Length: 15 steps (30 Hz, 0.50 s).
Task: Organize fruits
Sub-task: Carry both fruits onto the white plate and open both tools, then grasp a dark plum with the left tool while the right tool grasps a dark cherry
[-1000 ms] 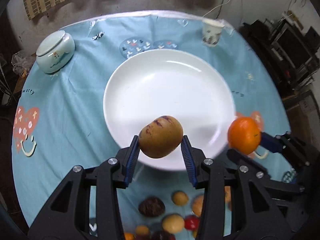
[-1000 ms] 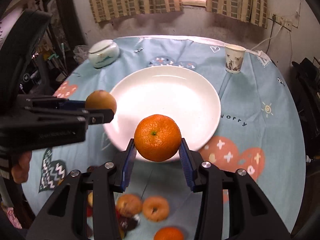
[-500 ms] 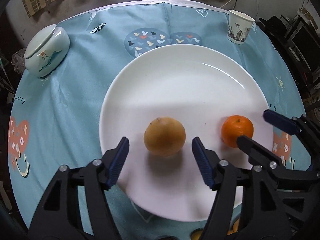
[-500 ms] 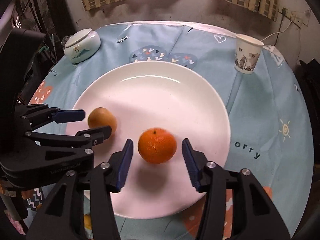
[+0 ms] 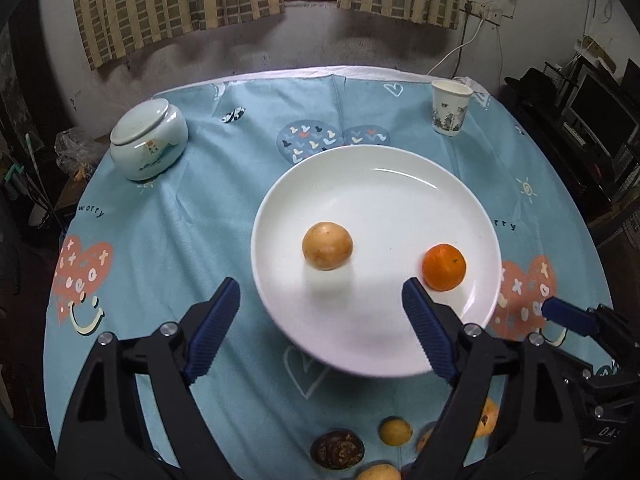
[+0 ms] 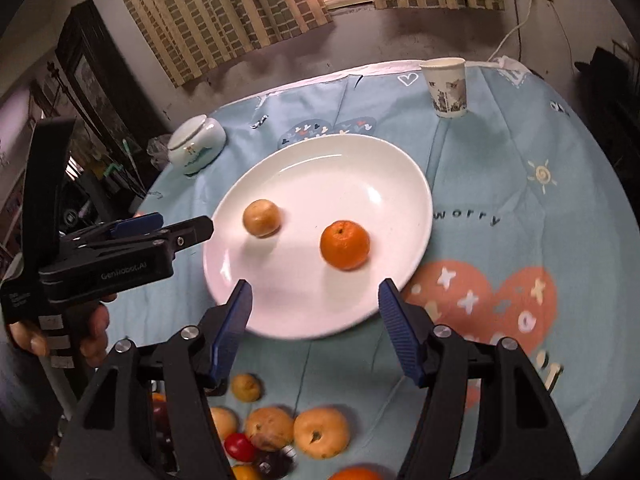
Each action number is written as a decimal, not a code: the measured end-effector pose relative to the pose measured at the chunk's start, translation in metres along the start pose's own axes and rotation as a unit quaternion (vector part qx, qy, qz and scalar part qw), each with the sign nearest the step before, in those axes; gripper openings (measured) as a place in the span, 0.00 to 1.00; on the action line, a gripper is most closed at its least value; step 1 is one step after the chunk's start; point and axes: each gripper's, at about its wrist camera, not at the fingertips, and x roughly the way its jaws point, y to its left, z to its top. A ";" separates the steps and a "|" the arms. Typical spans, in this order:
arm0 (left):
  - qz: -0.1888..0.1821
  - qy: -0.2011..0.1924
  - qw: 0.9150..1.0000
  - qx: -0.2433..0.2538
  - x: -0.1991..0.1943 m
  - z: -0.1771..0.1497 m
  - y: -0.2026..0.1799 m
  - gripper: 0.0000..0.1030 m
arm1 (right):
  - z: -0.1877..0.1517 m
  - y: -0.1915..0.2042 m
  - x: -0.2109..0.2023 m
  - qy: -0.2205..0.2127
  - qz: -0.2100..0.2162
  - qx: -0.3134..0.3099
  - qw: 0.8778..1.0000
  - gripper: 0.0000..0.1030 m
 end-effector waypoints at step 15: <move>-0.002 -0.064 0.997 0.052 -0.085 -0.058 -0.023 0.86 | -0.101 0.027 -0.065 0.013 -0.014 -0.012 1.000 0.71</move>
